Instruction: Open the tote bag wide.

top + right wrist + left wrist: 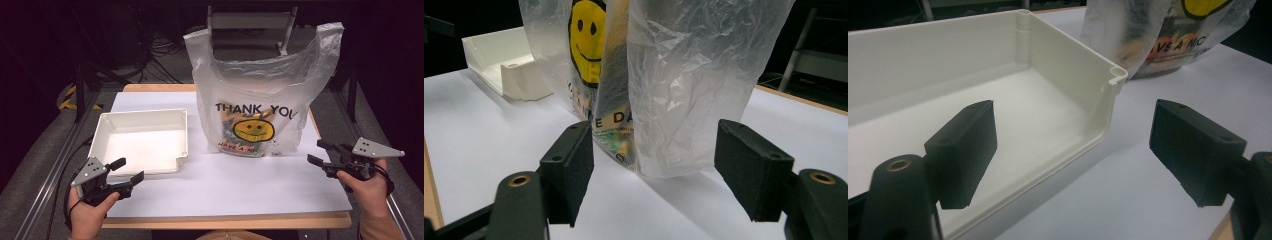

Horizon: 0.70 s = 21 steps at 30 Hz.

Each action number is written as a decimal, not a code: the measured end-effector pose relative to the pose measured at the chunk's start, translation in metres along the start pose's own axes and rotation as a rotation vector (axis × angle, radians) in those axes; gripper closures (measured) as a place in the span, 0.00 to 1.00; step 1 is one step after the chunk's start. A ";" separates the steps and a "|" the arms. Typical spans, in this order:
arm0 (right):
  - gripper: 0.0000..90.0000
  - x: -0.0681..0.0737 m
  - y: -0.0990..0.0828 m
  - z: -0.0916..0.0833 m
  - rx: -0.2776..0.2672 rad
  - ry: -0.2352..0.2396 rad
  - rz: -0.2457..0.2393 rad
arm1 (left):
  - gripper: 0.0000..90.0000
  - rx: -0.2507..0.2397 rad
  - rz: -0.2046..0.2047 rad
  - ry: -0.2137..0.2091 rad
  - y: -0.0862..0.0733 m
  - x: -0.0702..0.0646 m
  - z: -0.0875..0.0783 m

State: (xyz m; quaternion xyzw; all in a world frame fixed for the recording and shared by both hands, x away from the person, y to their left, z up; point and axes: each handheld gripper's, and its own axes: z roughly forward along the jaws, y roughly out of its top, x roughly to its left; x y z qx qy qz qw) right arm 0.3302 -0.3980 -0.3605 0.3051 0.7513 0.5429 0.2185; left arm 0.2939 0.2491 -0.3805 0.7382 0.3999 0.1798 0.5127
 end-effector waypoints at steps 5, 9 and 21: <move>0.36 0.001 0.000 0.000 -0.002 0.000 0.002 | 0.22 -0.002 0.021 -0.015 0.014 -0.009 0.005; 0.36 0.001 0.001 -0.003 -0.011 -0.002 0.007 | 0.21 -0.015 0.026 -0.043 0.029 -0.018 0.014; 0.33 -0.001 -0.002 -0.001 -0.005 -0.005 0.024 | 0.20 -0.027 0.094 -0.117 0.069 -0.044 0.059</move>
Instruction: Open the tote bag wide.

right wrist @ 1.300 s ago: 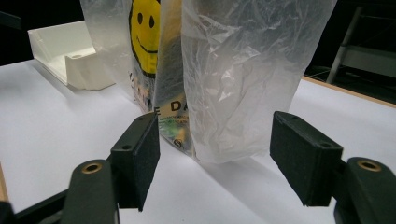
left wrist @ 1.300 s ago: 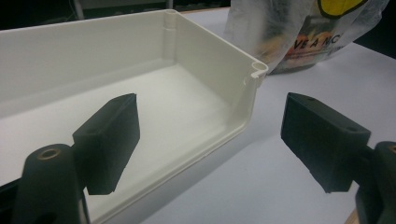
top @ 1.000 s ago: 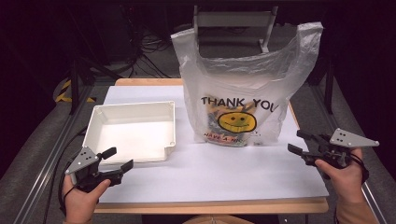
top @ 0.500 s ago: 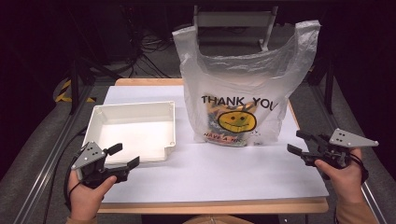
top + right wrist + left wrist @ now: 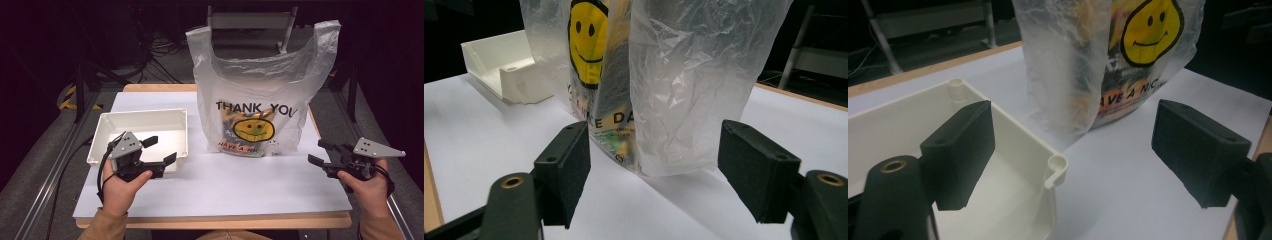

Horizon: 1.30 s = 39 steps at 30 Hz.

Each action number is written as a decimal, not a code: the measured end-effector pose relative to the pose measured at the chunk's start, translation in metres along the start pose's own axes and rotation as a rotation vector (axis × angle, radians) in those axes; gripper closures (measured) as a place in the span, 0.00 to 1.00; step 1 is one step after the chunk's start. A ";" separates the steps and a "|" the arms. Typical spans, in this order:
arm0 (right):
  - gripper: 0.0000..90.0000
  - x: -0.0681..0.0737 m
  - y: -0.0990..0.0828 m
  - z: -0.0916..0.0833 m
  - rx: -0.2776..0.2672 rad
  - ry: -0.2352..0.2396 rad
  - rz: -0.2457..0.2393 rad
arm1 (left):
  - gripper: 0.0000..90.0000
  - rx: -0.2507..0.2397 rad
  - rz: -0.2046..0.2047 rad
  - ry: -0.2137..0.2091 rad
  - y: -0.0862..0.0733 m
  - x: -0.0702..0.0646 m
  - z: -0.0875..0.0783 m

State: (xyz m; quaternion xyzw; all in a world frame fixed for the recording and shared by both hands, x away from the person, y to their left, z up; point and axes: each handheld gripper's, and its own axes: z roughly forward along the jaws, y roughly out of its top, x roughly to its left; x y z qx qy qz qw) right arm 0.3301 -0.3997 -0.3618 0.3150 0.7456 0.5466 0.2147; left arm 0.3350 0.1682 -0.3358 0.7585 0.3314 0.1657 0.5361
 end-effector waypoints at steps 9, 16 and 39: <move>0.31 0.000 -0.001 0.002 0.001 0.007 0.003 | 0.16 -0.019 0.010 -0.043 0.017 -0.013 0.034; 0.31 -0.001 -0.002 0.002 0.000 0.002 0.012 | 0.15 -0.031 0.033 -0.052 0.027 -0.018 0.064; 0.31 -0.002 -0.004 0.006 0.013 0.009 0.017 | 0.12 -0.074 0.025 -0.020 0.035 -0.011 0.112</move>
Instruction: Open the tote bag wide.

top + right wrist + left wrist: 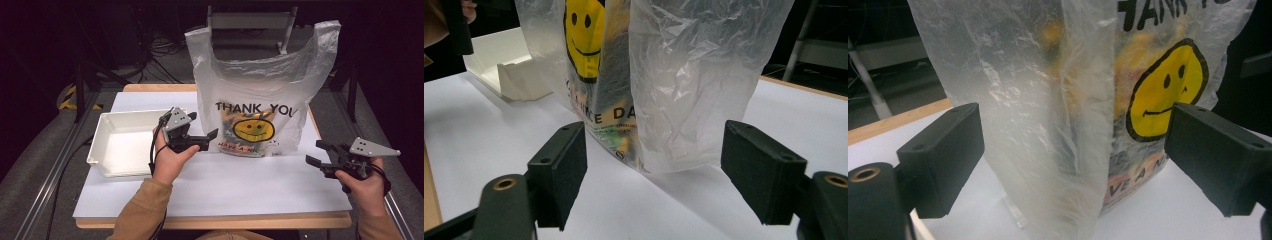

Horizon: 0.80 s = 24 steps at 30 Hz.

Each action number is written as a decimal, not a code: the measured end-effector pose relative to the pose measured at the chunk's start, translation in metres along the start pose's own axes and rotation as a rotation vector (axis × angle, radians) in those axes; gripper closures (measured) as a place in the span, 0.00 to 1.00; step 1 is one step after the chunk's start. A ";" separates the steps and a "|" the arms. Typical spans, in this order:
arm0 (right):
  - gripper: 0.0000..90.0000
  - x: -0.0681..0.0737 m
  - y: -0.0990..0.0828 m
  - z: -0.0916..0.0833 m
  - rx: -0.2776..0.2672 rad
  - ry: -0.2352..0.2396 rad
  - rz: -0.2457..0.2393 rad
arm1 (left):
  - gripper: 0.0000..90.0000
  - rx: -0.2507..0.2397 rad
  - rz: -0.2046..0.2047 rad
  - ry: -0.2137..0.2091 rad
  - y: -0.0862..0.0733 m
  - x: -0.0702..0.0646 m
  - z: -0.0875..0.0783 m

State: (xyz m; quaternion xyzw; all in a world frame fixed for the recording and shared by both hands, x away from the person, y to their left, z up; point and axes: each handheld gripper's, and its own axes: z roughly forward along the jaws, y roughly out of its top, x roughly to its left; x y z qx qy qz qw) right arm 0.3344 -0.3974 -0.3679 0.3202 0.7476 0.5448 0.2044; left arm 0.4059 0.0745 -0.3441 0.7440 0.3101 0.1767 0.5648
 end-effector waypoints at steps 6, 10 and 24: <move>0.31 0.000 0.000 0.001 -0.002 0.002 0.002 | 0.36 0.021 0.011 -0.028 -0.003 0.003 0.004; 0.31 0.001 0.003 0.000 -0.009 0.000 -0.004 | 0.55 0.032 0.010 -0.038 -0.005 0.007 0.003; 0.30 0.007 0.042 -0.003 -0.057 -0.047 -0.035 | 1.00 0.077 0.023 -0.068 -0.004 0.007 -0.001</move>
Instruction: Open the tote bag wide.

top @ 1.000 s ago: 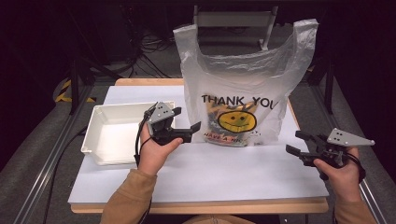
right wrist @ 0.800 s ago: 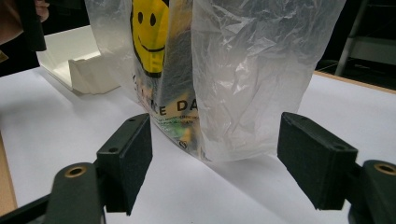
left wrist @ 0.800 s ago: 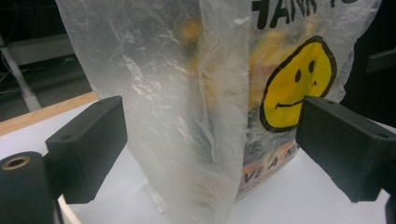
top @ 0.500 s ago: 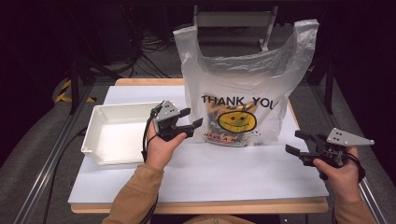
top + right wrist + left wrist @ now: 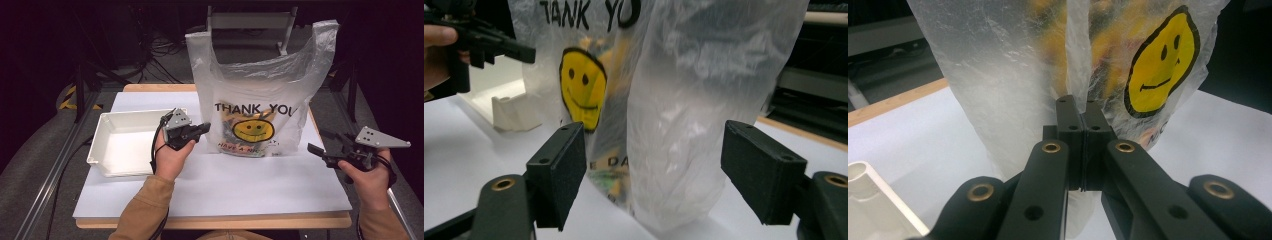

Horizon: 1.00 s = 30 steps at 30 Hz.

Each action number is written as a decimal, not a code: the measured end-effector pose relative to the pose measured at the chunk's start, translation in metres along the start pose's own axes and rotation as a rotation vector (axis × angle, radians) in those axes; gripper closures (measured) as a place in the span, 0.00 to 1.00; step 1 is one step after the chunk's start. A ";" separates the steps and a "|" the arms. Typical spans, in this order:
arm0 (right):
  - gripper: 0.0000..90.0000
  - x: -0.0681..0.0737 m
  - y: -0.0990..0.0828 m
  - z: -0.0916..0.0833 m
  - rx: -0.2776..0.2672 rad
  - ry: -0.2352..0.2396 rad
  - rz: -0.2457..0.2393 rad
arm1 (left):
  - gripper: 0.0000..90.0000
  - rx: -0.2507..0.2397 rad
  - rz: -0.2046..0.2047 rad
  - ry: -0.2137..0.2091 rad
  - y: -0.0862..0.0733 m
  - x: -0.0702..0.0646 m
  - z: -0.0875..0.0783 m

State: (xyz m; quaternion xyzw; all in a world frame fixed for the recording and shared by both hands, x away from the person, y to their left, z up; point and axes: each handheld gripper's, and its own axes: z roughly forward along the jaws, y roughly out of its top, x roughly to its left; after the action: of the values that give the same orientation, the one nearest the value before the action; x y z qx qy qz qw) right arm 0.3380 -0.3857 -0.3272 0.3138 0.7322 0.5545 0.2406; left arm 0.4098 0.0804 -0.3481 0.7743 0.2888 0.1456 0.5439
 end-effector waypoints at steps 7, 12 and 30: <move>0.29 0.003 0.024 0.015 -0.016 -0.001 -0.024 | 1.00 -0.001 -0.020 -0.015 0.000 -0.002 0.000; 0.29 0.004 0.035 0.032 -0.036 0.020 -0.004 | 1.00 0.003 -0.019 -0.025 0.000 -0.002 0.001; 1.00 -0.002 0.044 0.034 -0.023 0.008 -0.074 | 1.00 0.004 -0.025 -0.021 -0.001 0.001 -0.003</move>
State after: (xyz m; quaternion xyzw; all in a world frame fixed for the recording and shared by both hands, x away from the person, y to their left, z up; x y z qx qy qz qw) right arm 0.3718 -0.3566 -0.2939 0.2815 0.7379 0.5549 0.2615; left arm 0.4085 0.0832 -0.3479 0.7733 0.2930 0.1300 0.5470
